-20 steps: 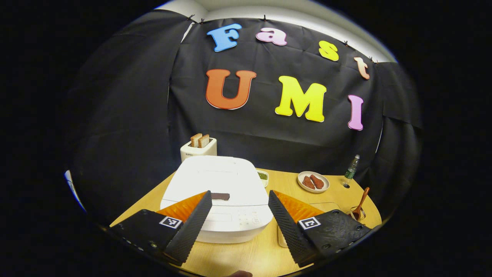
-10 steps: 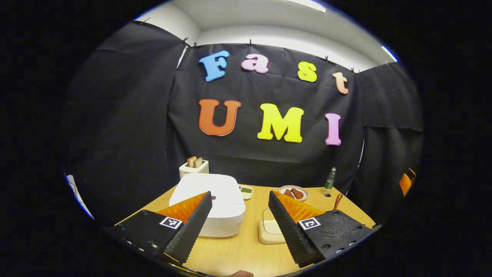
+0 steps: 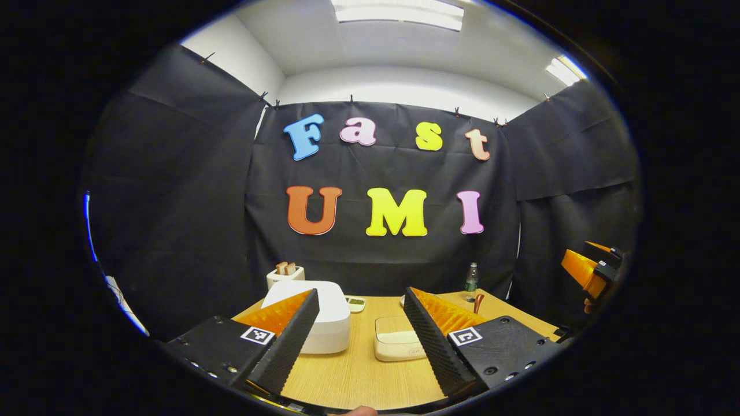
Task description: Close the left gripper, press the button to open the rice cooker; take a wooden spoon from the chopstick holder with the right hand, scoop a spoonful of rice and pour it into the rice cooker, then put the wooden spoon back into the chopstick holder.
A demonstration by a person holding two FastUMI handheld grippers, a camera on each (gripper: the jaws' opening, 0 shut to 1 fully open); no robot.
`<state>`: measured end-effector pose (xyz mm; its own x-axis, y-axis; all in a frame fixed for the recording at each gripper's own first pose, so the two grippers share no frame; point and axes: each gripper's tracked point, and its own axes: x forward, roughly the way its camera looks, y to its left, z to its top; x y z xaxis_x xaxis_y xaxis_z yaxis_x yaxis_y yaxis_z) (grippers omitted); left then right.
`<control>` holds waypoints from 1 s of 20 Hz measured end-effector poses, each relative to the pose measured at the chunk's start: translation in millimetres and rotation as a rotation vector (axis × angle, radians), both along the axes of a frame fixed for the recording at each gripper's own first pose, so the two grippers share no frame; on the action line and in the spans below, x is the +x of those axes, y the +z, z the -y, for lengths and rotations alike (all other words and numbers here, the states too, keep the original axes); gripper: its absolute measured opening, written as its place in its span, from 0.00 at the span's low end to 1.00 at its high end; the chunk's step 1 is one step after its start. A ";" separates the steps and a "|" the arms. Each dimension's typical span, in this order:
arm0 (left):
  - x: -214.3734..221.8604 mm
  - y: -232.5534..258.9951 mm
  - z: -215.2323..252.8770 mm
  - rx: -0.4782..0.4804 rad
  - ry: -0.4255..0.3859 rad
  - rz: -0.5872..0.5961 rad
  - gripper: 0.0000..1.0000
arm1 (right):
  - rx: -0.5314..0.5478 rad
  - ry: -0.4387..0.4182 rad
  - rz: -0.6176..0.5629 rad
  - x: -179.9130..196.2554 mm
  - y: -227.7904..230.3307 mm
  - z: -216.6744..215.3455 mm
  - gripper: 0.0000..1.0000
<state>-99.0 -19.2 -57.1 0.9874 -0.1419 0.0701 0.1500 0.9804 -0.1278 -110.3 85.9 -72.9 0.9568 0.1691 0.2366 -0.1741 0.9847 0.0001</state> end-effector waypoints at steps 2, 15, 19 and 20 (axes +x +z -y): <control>-15.1 -3.3 -7.3 -0.003 0.005 0.016 0.94 | -0.020 0.003 0.009 -2.5 -2.3 -7.8 1.00; -32.1 -28.4 -23.9 -0.019 0.033 0.003 0.94 | -0.061 0.073 -0.062 9.6 -36.0 -49.4 1.00; -33.8 -32.8 -22.1 -0.014 0.039 0.000 0.94 | -0.055 0.073 -0.066 9.2 -39.2 -48.0 1.00; -33.2 -32.5 -22.3 -0.012 0.041 0.001 0.94 | -0.055 0.074 -0.066 9.8 -40.1 -46.7 1.00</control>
